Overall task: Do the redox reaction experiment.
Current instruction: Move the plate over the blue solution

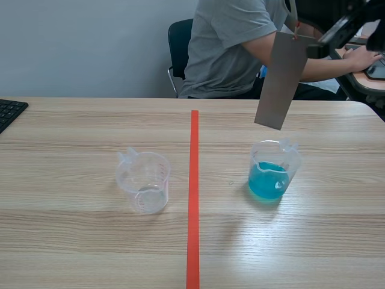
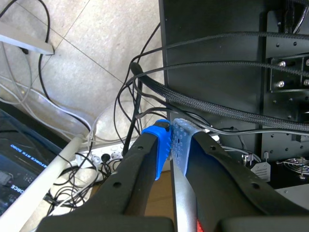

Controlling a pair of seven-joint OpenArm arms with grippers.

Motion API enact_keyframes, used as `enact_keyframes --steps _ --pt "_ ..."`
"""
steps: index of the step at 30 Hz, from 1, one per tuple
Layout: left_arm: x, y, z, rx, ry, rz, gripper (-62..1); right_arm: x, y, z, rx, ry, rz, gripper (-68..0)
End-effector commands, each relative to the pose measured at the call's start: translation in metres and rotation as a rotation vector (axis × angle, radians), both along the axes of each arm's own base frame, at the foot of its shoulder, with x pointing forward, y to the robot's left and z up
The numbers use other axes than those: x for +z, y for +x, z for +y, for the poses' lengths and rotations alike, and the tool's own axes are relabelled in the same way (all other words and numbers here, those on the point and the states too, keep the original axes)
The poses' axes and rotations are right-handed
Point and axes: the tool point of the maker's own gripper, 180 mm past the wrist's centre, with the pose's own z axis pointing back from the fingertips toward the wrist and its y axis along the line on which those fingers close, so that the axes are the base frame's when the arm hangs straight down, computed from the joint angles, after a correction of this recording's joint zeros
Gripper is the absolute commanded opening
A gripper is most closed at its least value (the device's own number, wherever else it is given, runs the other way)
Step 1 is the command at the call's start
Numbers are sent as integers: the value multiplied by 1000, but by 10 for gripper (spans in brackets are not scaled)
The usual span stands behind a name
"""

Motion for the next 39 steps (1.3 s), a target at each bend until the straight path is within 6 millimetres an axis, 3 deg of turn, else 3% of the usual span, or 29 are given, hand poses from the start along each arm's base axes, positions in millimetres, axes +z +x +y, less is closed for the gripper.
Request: enact_keyframes --steps 1,8,16,39 --pt "3 0 1 5 -4 -8 -567 11 -1 -3 9 13 -32 -660" --pt "3 0 1 5 -4 -7 -567 5 7 -28 -11 55 8 -660" --pt "3 0 1 4 -4 -7 -567 -8 14 -42 -2 83 33 -660" --pt "3 0 1 4 -4 -8 -567 -17 10 -33 46 112 68 -660"
